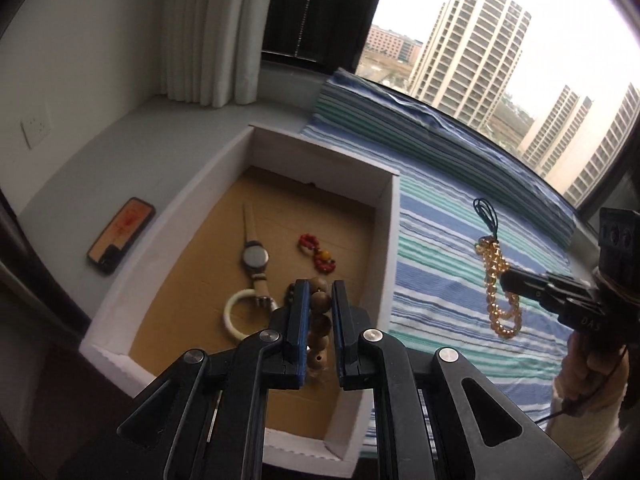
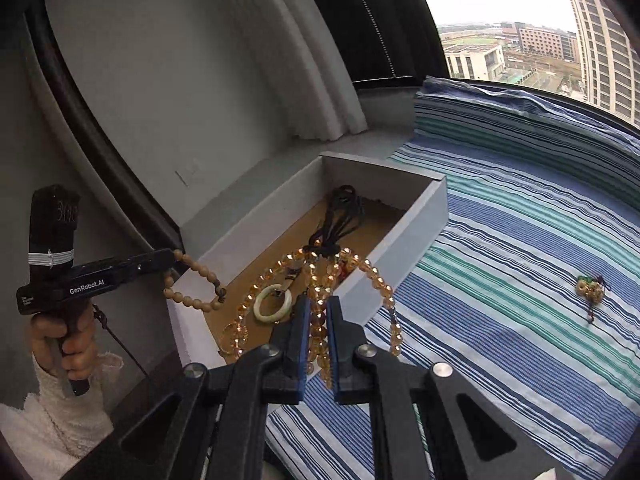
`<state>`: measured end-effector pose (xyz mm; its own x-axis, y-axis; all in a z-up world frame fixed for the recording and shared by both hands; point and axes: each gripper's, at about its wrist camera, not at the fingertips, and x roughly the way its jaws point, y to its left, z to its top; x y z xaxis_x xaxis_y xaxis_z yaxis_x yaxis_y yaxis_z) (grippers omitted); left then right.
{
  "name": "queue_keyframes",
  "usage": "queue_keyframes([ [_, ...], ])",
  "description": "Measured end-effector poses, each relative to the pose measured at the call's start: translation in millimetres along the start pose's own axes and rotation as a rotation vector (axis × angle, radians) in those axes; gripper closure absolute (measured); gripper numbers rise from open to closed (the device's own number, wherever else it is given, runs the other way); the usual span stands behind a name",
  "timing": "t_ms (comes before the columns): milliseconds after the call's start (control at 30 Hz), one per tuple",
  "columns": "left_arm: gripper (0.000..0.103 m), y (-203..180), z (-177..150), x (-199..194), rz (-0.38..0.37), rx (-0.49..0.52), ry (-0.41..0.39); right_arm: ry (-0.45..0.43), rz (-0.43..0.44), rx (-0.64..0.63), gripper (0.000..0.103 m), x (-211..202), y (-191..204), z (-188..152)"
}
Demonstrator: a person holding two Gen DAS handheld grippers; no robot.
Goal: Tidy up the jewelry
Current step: 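Carry the wooden bracelet and amber necklace into the white box, open both tools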
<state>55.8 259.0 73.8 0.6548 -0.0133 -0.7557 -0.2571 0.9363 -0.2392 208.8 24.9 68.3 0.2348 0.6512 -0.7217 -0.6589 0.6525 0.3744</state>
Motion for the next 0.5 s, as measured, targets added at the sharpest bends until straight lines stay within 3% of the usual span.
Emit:
queue_keyframes([
  [133,0.095,55.7,-3.2,36.3,0.107,-0.066,0.039,0.099,0.084,-0.056,0.095,61.4,46.9,13.4],
  [233,0.095,91.7,-8.9,75.8,0.147,-0.113,0.103,0.210,0.124,-0.089,0.095,113.0,76.4,6.7],
  [367,0.095,117.8,-22.6,121.1,0.189,-0.148,0.181,0.368,0.101,-0.146,0.095,179.9,106.4,-21.9],
  [500,0.094,127.3,-32.6,139.2,0.256,-0.137,0.197,0.473,0.079,-0.184,0.095,226.3,122.2,-51.4],
])
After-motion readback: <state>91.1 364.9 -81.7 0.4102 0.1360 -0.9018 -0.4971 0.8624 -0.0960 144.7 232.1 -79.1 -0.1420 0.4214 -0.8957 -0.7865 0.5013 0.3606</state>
